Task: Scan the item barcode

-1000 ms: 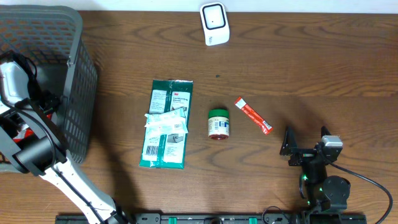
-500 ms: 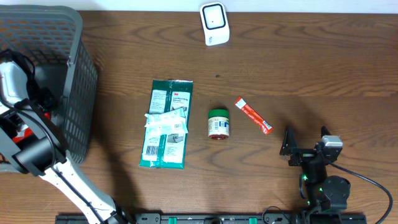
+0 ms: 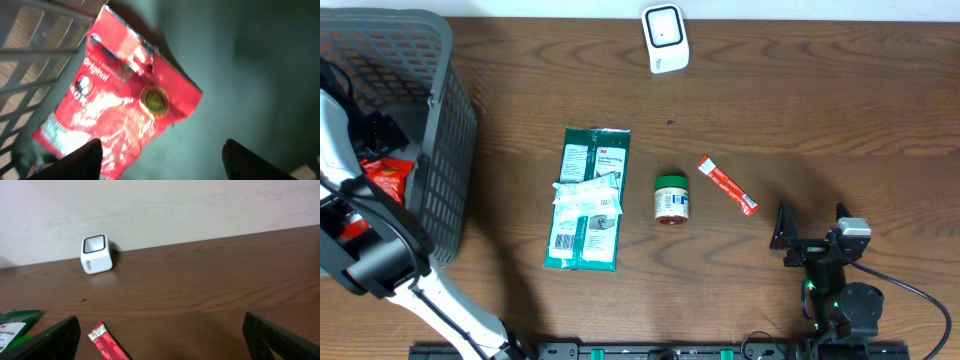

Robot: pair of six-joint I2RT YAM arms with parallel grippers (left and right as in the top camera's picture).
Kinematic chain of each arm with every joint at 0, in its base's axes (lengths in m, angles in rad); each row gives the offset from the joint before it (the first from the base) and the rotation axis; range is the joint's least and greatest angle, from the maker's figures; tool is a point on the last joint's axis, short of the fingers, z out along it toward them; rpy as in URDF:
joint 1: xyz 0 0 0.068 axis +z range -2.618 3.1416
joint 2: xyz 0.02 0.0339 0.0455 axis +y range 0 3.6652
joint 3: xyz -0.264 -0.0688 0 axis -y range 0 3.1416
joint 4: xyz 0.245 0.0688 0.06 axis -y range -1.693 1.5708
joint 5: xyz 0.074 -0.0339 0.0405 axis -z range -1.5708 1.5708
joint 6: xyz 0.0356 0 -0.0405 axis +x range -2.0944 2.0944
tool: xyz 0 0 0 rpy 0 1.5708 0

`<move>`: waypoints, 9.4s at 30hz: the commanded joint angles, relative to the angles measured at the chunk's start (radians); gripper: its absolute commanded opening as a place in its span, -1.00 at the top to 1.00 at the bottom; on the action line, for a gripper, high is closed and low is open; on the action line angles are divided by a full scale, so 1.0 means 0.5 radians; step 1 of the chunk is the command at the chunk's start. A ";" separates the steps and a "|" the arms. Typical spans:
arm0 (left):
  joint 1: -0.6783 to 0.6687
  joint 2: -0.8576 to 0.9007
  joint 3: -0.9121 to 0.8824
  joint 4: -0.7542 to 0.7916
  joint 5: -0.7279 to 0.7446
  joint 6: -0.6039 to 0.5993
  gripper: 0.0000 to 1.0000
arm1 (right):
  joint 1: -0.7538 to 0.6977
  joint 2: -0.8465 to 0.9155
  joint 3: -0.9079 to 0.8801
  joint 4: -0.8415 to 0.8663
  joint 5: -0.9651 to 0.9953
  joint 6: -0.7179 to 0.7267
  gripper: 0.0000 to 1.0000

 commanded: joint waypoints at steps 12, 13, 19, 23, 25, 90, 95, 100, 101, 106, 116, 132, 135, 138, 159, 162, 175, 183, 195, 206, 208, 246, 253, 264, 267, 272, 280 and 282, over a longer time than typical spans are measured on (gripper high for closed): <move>0.008 -0.008 -0.346 0.105 -0.299 0.212 -0.75 | 0.017 0.001 -0.002 -0.008 0.005 0.013 -0.99; 0.008 -0.008 -0.368 0.136 -0.299 0.212 -0.75 | 0.017 0.001 -0.002 -0.008 0.005 0.013 -0.99; 0.010 -0.008 -0.414 0.248 -0.372 0.269 -0.75 | 0.017 0.001 -0.002 -0.008 0.005 0.013 -0.99; 0.011 -0.008 -0.414 0.282 -0.397 0.262 -0.73 | 0.017 0.001 -0.002 -0.008 0.005 0.013 -0.99; 0.010 -0.008 -0.414 0.284 -0.394 0.245 -0.68 | 0.017 0.001 -0.002 -0.008 0.005 0.013 -0.99; -0.919 -1.889 -0.416 0.413 -0.291 -0.238 0.87 | 0.013 0.391 0.937 -0.277 -0.009 -0.232 -0.98; -1.244 -1.863 -0.416 0.210 -0.306 -0.365 0.85 | 0.013 0.845 1.524 -0.683 -0.017 -0.345 -0.99; -1.410 -1.786 -0.416 0.128 -1.001 -0.378 0.86 | 0.013 1.377 2.167 -1.236 -0.149 -0.467 -0.99; -1.395 -1.777 -0.416 0.135 -1.083 -0.388 0.84 | 0.013 1.443 2.230 -1.303 -0.187 -0.467 -0.99; -1.144 -1.711 -0.416 0.251 -1.057 -0.392 0.16 | 0.013 1.804 2.421 -1.584 -0.306 -0.467 -0.98; -0.420 -1.345 -0.416 0.405 -0.568 -0.335 -0.44 | 0.013 2.290 2.419 -1.703 -0.407 -0.448 -0.99; -0.002 -0.367 -0.420 0.248 -0.175 0.081 -0.53 | 0.013 2.457 2.419 -1.774 -0.436 -0.331 -0.99; -0.011 -0.251 -0.422 0.204 -0.175 0.127 -0.51 | 0.013 2.457 2.419 -1.774 -0.436 -0.331 -0.99; -0.011 -0.189 -0.426 0.182 -0.175 0.130 -0.40 | 0.013 2.457 2.419 -1.775 -0.436 -0.331 -0.99; -0.008 -0.169 -0.854 0.481 -0.324 0.127 -0.20 | 0.013 2.457 2.419 -1.790 -0.436 -0.330 -0.99; -0.003 -0.169 -0.871 0.517 -0.340 0.127 0.01 | 0.013 2.457 2.419 -1.790 -0.436 -0.330 -0.99; -0.003 -0.363 -0.636 0.397 -0.182 0.030 0.86 | 0.005 2.451 2.419 -1.788 -0.438 -0.330 -0.99; -0.002 -1.060 -0.576 0.497 -0.080 -0.184 0.86 | -0.083 2.393 2.422 -1.773 -0.531 -0.271 -0.99; -0.001 -1.637 -0.435 0.507 0.324 -0.211 0.70 | -0.510 2.383 2.691 -2.023 -0.923 -0.272 -0.99; -0.001 -1.067 -0.481 0.250 0.292 -0.212 -0.40 | -0.522 2.449 2.690 -2.097 -0.920 -0.311 -0.99; 0.001 -0.929 -0.481 0.195 0.285 -0.212 -0.39 | -0.522 2.451 2.690 -2.100 -0.903 -0.311 -0.99; 0.123 -0.193 -0.424 0.078 0.550 -0.069 0.47 | -0.522 2.461 2.677 -2.103 -0.885 -0.311 -0.99; 0.122 -0.721 -0.378 0.181 0.573 -0.129 0.59 | -0.522 2.461 2.677 -2.123 -0.887 -0.311 -0.98; 0.122 -1.540 -0.378 0.428 1.066 -0.250 0.62 | -0.522 2.461 2.677 -2.135 -1.096 -0.468 -0.98; 0.122 -1.599 -0.378 0.425 0.814 -0.251 0.40 | -0.522 2.461 2.677 -2.144 -1.094 -0.482 -0.98; 0.122 -1.482 -0.397 0.414 0.637 -0.250 -0.40 | -0.522 2.461 2.677 -2.145 -1.093 -0.482 -0.98; 0.123 -0.931 -0.400 0.578 0.638 -0.223 -0.75 | -0.518 2.461 2.677 -2.148 -1.041 -0.482 -0.98; 0.122 -0.777 -0.400 0.615 0.649 -0.125 -0.78 | -0.518 2.463 2.677 -2.147 -1.033 -0.482 -0.99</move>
